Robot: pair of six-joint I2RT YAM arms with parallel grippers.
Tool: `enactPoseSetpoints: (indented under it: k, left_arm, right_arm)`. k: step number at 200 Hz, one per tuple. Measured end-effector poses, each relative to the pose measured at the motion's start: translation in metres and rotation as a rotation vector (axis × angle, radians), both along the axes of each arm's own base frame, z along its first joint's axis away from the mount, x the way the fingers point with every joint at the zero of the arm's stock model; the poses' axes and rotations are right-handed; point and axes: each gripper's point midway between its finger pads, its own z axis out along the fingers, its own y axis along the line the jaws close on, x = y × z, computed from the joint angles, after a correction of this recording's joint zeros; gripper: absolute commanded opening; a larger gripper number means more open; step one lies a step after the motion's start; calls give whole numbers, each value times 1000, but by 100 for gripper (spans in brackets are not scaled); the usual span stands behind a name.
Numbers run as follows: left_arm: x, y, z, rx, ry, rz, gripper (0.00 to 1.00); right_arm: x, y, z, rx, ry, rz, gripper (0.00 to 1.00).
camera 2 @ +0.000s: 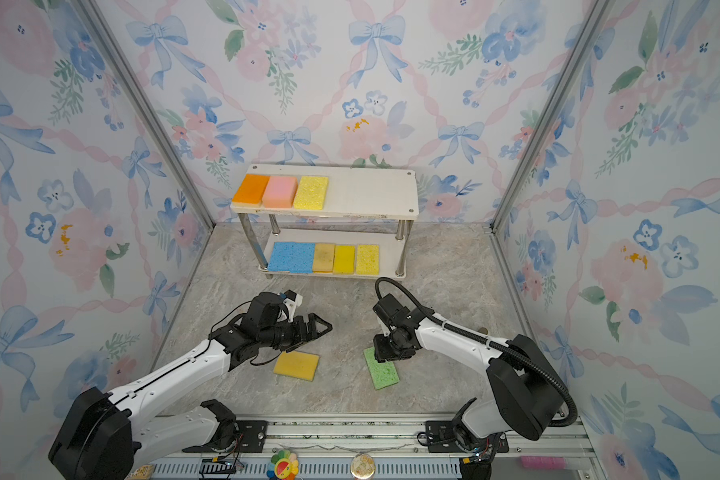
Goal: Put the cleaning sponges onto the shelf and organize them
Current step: 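Lower the right gripper to the green sponge on the table, then grasp the green sponge with the right gripper and lift it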
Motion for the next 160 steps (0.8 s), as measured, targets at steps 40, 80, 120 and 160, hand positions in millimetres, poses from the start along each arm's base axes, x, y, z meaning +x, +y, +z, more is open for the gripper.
enactPoseSetpoints:
  k: [40,80,120,160]
  left_arm:
    - [-6,4,-7,1,18,11,98]
    - [-7,4,-4,-4,10,14,98]
    - [-7,5,-2,-8,5,14,98]
    - [-7,5,-1,-12,4,17,98]
  right_arm:
    - [3,1,-5,-2,5,0,43]
    - [3,-1,-10,-1,3,-4,41]
    - [2,-5,-10,-10,-2,-16,42]
    - [5,-7,-5,-13,-29,-30,41]
